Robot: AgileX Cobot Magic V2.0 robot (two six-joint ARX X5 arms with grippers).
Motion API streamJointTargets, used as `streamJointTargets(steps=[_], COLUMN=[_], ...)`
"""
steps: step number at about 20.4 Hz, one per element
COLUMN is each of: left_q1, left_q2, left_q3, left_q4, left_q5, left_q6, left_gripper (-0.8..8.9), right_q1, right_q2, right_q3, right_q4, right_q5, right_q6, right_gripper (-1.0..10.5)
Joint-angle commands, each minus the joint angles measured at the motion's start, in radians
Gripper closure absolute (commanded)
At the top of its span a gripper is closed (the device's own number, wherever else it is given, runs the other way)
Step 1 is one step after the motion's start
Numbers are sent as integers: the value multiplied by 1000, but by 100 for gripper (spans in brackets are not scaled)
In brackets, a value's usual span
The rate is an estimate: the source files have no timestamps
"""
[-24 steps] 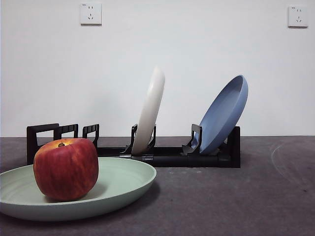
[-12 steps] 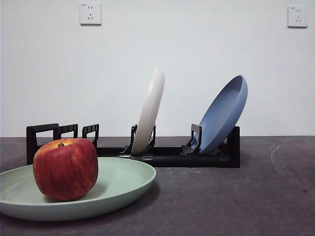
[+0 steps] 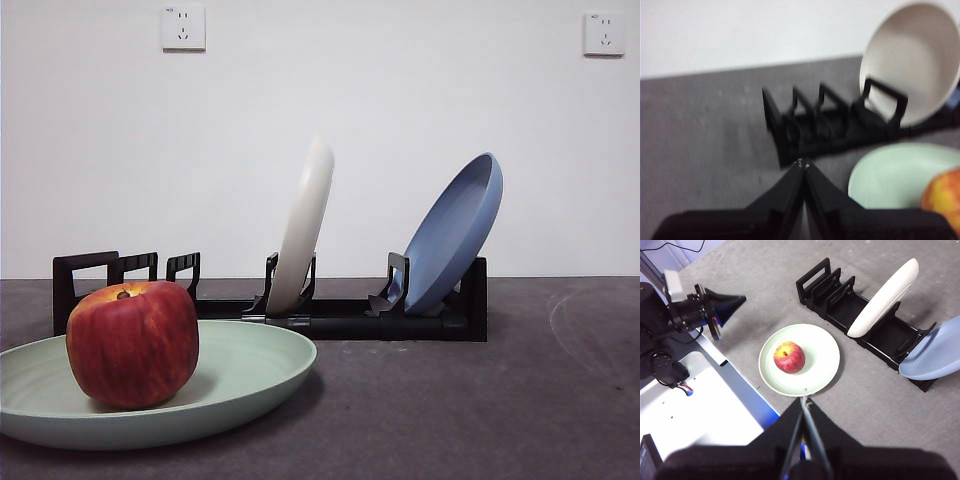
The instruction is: Take the green plate from the plate rack,put the plate on the table,take the apple from the table,put the apple in the plate
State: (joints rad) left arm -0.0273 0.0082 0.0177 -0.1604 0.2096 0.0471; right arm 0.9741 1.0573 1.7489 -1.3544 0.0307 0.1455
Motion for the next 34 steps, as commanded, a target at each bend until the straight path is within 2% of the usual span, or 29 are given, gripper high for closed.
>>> streamJointTargets(steps=[1, 4, 22, 24, 25, 26, 28, 29, 31, 34], left_q1=[2, 2, 2, 2, 2, 2, 2, 2, 2, 2], left_q2=[-2, -2, 61, 74, 80, 86, 99, 106, 119, 143], left_q3=[-8, -8, -8, -8, -8, -8, -8, -8, -8, -8], left_q4=[-3, 7, 24, 24, 24, 25, 25, 25, 26, 26], left_q5=[-5, 0, 0, 0, 0, 0, 0, 0, 0, 0], left_q6=[32, 3, 2, 2, 2, 2, 2, 2, 2, 2], left_gripper=[817, 817, 817, 817, 817, 817, 817, 817, 817, 817], right_q1=[1, 1, 1, 1, 2, -2, -73, -136, -317, -620], right_q2=[1, 1, 1, 1, 1, 4, 5, 5, 5, -19], right_q3=[-3, -3, -3, -3, -3, -6, -26, -47, -134, -336], right_q4=[-25, -25, -25, -12, 0, 33, 164, 249, 395, 531], right_q5=[10, 14, 15, 18, 46, 108, 333, 398, 381, 199], right_q6=[1, 1, 1, 32, 20, 4, -15, -10, -7, -24], right_gripper=[946, 946, 946, 946, 946, 946, 946, 946, 946, 946])
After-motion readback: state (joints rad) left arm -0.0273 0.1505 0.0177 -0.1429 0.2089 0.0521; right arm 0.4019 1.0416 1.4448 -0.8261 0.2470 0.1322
